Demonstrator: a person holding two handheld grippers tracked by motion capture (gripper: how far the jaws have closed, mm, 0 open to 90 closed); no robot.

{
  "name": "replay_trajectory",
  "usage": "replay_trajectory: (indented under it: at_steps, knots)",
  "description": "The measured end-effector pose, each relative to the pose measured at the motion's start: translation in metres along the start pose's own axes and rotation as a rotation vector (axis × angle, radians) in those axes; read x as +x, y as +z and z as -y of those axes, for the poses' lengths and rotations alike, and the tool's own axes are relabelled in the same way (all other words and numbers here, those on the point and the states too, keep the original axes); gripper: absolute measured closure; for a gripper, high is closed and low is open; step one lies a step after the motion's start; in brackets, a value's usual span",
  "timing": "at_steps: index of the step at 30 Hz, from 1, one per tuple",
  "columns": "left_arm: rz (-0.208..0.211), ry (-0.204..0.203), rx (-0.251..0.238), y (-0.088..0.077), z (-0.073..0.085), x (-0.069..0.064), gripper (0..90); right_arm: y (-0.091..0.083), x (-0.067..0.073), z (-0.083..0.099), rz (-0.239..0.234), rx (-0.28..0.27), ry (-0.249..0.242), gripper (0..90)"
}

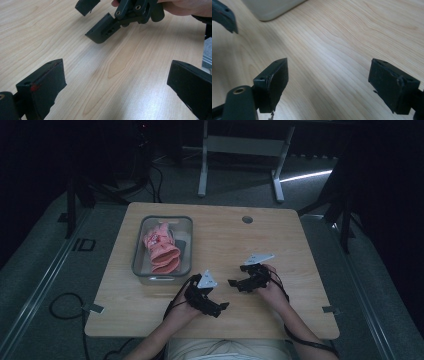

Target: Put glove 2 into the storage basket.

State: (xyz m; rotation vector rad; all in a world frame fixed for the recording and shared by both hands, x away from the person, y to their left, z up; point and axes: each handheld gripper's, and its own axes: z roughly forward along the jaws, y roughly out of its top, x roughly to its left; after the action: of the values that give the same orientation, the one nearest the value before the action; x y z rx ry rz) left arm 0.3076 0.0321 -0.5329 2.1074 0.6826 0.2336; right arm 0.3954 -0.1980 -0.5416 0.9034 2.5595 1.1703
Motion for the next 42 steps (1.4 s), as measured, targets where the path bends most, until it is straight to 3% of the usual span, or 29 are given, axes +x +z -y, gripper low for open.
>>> replay_trajectory:
  at_steps: [4,12,19,26,34,42]
  knots:
    - [-0.016,0.019,0.004,0.003,0.003,-0.002,1.4,0.000,-0.006,0.007,0.049,-0.002,0.024,15.8]
    - [-0.037,0.017,0.014,0.008,0.009,-0.002,1.4,-0.008,-0.021,0.018,0.176,-0.035,0.082,13.8]
    - [-0.057,0.021,0.021,0.011,0.011,-0.002,1.3,-0.011,-0.031,0.028,0.272,-0.005,0.129,13.8]
    - [-0.087,0.015,0.002,0.009,0.014,-0.001,1.3,-0.016,-0.038,0.038,0.317,0.007,0.144,13.6]
    - [-0.128,0.041,0.035,0.013,0.021,-0.002,1.3,-0.025,-0.046,0.048,0.368,0.001,0.180,12.9]
    - [-0.136,0.019,0.021,0.012,0.024,0.002,1.3,-0.039,-0.052,0.058,0.421,-0.022,0.211,12.6]
